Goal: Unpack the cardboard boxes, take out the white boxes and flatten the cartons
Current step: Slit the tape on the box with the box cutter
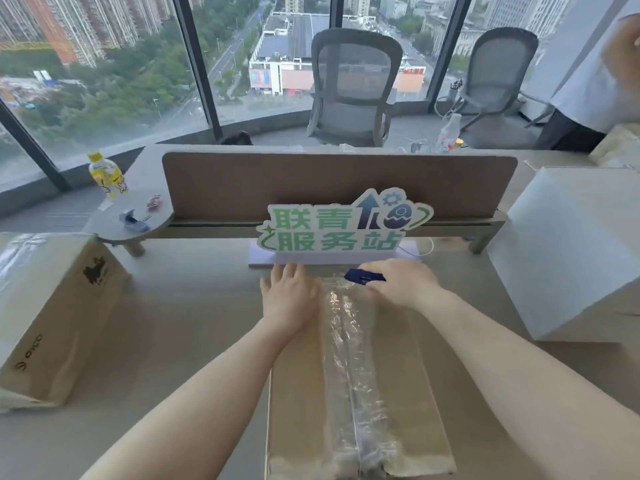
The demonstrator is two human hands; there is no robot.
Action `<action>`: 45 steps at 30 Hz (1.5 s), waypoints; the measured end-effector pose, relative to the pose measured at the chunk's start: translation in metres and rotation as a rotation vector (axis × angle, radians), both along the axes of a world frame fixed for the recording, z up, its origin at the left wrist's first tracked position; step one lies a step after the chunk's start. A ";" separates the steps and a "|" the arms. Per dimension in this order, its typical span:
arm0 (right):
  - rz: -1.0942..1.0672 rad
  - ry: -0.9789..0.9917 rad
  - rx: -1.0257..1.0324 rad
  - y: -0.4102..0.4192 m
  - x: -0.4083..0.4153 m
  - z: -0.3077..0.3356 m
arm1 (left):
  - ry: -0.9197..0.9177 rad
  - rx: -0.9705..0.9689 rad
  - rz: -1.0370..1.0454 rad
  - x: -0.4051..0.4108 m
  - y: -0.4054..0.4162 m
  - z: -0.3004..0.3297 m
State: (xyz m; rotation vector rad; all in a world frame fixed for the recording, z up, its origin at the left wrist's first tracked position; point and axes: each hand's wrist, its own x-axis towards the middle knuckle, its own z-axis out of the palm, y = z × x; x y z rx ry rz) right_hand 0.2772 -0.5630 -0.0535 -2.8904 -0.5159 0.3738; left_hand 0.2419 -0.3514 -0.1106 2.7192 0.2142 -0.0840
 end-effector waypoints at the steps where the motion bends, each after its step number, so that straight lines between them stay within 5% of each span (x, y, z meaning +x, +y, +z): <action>1: 0.008 0.011 -0.028 0.005 0.007 0.001 | 0.013 -0.020 -0.007 0.007 0.004 -0.006; 9: 0.162 0.040 -0.171 0.031 0.053 0.013 | -0.131 -0.171 0.057 0.004 0.010 -0.026; 27: 0.670 0.177 -0.292 0.036 0.115 0.017 | -0.105 -0.035 0.109 0.012 0.007 -0.033; 40: 0.610 0.164 -0.331 -0.004 0.115 0.026 | -0.098 -0.013 0.124 0.011 0.008 -0.033; 45: 0.251 0.045 -0.048 -0.009 0.086 0.020 | -0.064 -0.054 0.126 0.011 0.007 -0.032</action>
